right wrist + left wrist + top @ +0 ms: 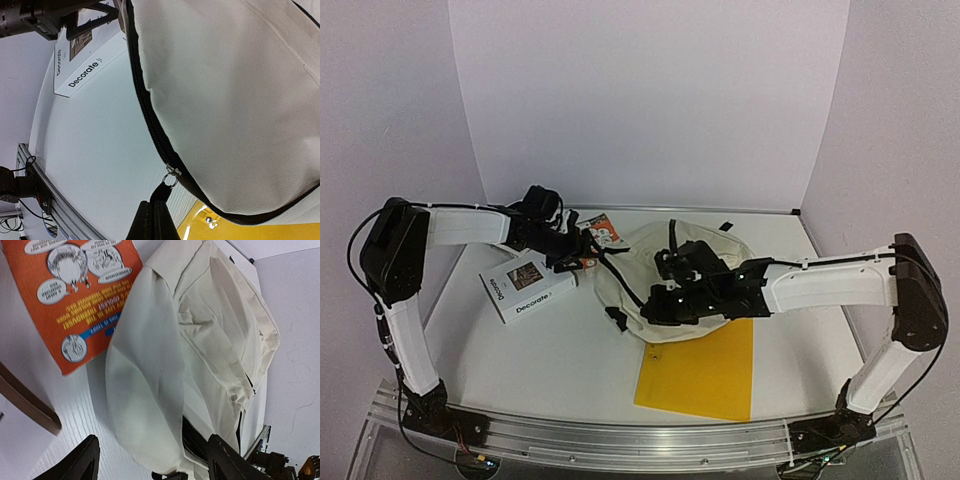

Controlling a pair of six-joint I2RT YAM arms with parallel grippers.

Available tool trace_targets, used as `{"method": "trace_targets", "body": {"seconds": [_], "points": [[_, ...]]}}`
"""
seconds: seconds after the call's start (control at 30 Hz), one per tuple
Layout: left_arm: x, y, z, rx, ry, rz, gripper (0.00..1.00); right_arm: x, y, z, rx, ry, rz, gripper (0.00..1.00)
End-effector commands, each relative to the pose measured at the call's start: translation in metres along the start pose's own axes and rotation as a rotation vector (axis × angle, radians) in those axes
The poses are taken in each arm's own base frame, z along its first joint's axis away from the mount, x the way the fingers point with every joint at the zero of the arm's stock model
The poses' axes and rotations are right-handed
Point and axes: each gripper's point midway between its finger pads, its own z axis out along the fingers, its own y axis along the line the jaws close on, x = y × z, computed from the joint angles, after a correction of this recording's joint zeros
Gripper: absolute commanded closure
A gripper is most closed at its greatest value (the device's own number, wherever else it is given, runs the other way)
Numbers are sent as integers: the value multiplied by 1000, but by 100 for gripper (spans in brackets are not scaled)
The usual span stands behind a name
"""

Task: Pack the student bag
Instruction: Unzip the student bag at the center of the board.

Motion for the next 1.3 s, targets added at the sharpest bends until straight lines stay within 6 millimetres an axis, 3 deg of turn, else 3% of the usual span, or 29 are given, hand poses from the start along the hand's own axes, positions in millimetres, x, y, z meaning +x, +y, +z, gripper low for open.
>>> {"method": "trace_targets", "body": {"seconds": [0.0,0.2,0.33,0.4,0.53,0.67,0.9,1.27], "points": [[37,-47,-7,84,30,6,25,-1,16,5,-28,9,-29,100],[75,-88,6,160,98,2,24,-1,17,3,-32,9,-32,100],[96,-92,19,170,141,-18,29,0,16,1,-30,5,-35,100],[102,-91,24,175,154,-33,38,0,17,0,-29,1,-34,100],[103,-94,29,192,152,-55,76,-2,17,-3,-30,-9,-32,100],[95,-93,22,170,103,-39,99,-3,13,-6,-15,-22,-26,100],[87,-82,5,82,57,8,100,-2,0,-13,26,-47,16,100],[63,-18,-41,-19,-34,-56,100,-11,-35,-16,104,-49,64,100]]}}
